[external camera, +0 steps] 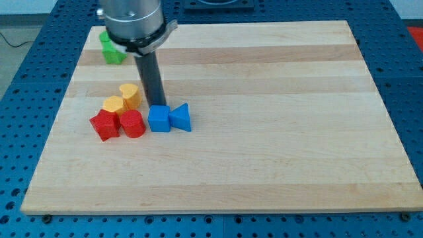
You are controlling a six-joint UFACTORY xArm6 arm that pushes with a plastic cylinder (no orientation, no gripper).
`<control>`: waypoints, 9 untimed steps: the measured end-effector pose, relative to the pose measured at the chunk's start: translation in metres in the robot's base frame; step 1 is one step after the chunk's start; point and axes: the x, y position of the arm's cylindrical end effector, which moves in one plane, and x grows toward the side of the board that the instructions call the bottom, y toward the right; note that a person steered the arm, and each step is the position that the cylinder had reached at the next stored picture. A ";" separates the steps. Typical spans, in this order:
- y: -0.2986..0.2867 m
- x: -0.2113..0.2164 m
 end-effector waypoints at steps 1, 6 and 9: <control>-0.005 0.004; -0.097 -0.023; -0.071 -0.048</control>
